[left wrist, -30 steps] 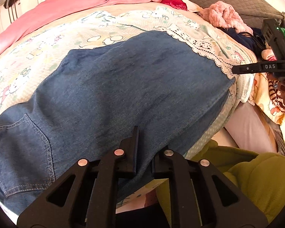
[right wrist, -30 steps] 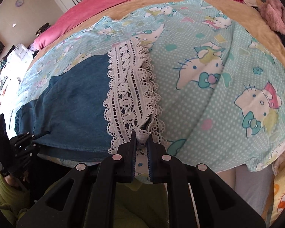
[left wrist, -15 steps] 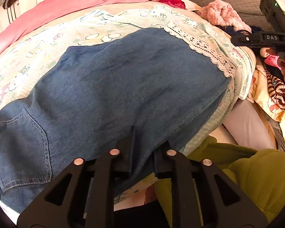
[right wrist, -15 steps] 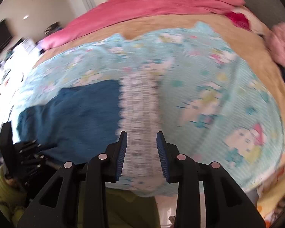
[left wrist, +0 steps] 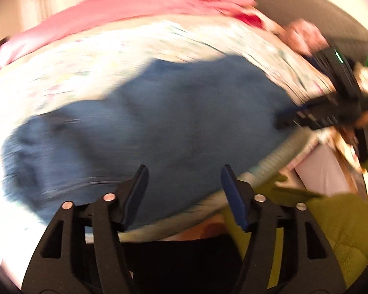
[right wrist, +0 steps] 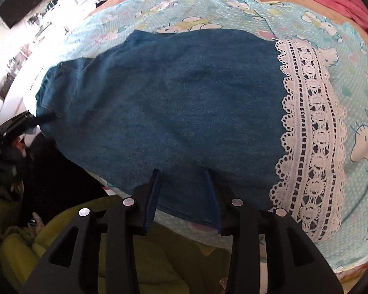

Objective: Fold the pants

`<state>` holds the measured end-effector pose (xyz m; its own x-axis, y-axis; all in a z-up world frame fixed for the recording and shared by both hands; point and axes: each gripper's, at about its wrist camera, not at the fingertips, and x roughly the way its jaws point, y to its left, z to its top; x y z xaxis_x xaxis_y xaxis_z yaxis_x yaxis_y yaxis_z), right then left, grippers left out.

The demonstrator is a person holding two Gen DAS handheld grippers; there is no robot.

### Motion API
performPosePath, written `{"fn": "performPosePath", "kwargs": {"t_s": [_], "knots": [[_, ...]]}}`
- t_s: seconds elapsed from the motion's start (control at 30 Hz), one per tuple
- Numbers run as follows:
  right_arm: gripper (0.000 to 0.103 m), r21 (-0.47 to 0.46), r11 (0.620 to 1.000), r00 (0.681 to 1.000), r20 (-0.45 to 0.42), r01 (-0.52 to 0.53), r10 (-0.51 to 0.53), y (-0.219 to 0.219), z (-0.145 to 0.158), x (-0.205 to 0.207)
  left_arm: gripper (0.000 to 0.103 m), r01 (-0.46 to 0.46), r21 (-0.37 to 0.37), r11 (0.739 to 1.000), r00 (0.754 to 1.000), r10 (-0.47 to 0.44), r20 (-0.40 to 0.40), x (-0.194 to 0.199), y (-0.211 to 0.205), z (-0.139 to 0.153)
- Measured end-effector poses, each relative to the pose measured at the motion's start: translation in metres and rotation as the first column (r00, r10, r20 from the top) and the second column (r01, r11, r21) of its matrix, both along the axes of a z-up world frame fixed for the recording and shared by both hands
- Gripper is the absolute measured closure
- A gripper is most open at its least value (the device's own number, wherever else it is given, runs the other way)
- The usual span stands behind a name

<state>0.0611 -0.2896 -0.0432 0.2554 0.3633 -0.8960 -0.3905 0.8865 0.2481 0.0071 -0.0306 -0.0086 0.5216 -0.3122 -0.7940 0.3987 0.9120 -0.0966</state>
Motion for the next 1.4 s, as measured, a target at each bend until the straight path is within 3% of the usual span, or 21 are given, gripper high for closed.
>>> {"fn": "performPosePath", "kwargs": {"t_s": [0.17, 0.2, 0.23, 0.37, 0.5, 0.57, 0.63, 0.73, 0.87, 1.03, 1.23, 1.3, 1.33, 1.37, 1.4], "knots": [[0.068, 0.035, 0.999, 0.998, 0.062, 0.007, -0.010, -0.018, 0.020, 0.001, 0.044, -0.252, 0.037, 0.967, 0.968, 0.252, 0.001, 0.023, 0.057, 0.007], [0.063, 0.034, 0.999, 0.997, 0.071, 0.017, -0.020, -0.022, 0.023, 0.004, 0.044, -0.276, 0.045, 0.960, 0.961, 0.276, -0.007, 0.029, 0.062, 0.005], [0.054, 0.029, 0.999, 0.997, 0.076, 0.026, -0.028, -0.025, 0.024, 0.006, 0.044, -0.284, 0.052, 0.957, 0.958, 0.285, -0.016, 0.034, 0.065, 0.003], [0.053, -0.068, 0.995, 0.996, 0.036, 0.078, -0.076, -0.042, 0.009, 0.008, 0.044, -0.322, 0.170, 0.931, 0.946, 0.325, 0.011, 0.048, 0.066, -0.014], [0.052, -0.056, 0.994, 0.995, 0.042, 0.093, -0.090, -0.054, 0.006, 0.002, 0.043, -0.346, 0.203, 0.916, 0.936, 0.353, 0.005, 0.056, 0.060, -0.021], [0.044, -0.066, 0.995, 0.996, 0.048, 0.073, -0.070, -0.052, 0.009, 0.001, 0.041, -0.317, 0.209, 0.925, 0.946, 0.324, 0.001, 0.060, 0.048, -0.012], [0.044, -0.033, 0.998, 0.996, 0.061, 0.060, -0.058, -0.052, 0.017, 0.002, 0.041, -0.282, 0.162, 0.946, 0.959, 0.281, 0.032, 0.057, 0.044, 0.005], [0.045, 0.033, 0.998, 0.990, 0.122, 0.061, -0.065, -0.058, 0.036, 0.006, 0.040, -0.237, 0.162, 0.958, 0.971, 0.226, 0.082, 0.067, 0.030, 0.022], [0.045, 0.052, 0.997, 0.980, 0.187, 0.052, -0.061, -0.065, 0.051, 0.022, 0.040, -0.149, 0.070, 0.986, 0.987, 0.145, 0.066, 0.100, 0.008, 0.034], [0.045, 0.050, 0.997, 0.975, 0.213, 0.061, -0.070, -0.071, 0.051, 0.039, 0.040, -0.080, 0.029, 0.996, 0.997, 0.080, -0.023, 0.154, -0.016, 0.017], [0.043, -0.026, 0.988, 0.972, 0.187, 0.149, -0.142, -0.064, 0.023, 0.044, 0.040, -0.047, 0.046, 0.998, 0.990, 0.053, -0.128, 0.196, -0.036, -0.022], [0.043, -0.012, 0.988, 0.973, 0.176, 0.154, -0.149, -0.065, 0.013, 0.044, 0.048, -0.064, -0.003, 0.998, 0.982, 0.062, -0.179, 0.204, -0.037, -0.035], [0.043, -0.005, 0.988, 0.972, 0.179, 0.154, -0.151, -0.064, 0.009, 0.045, 0.069, -0.067, -0.024, 0.997, 0.980, 0.061, -0.189, 0.206, -0.036, -0.038], [0.043, 0.001, 0.988, 0.971, 0.184, 0.152, -0.149, -0.065, 0.008, 0.043, 0.102, -0.058, -0.072, 0.996, 0.979, 0.043, -0.199, 0.207, -0.037, -0.036], [0.043, 0.006, 0.988, 0.971, 0.187, 0.152, -0.151, -0.066, 0.008, 0.042, 0.103, -0.055, -0.120, 0.991, 0.978, 0.029, -0.205, 0.208, -0.035, -0.034]]}}
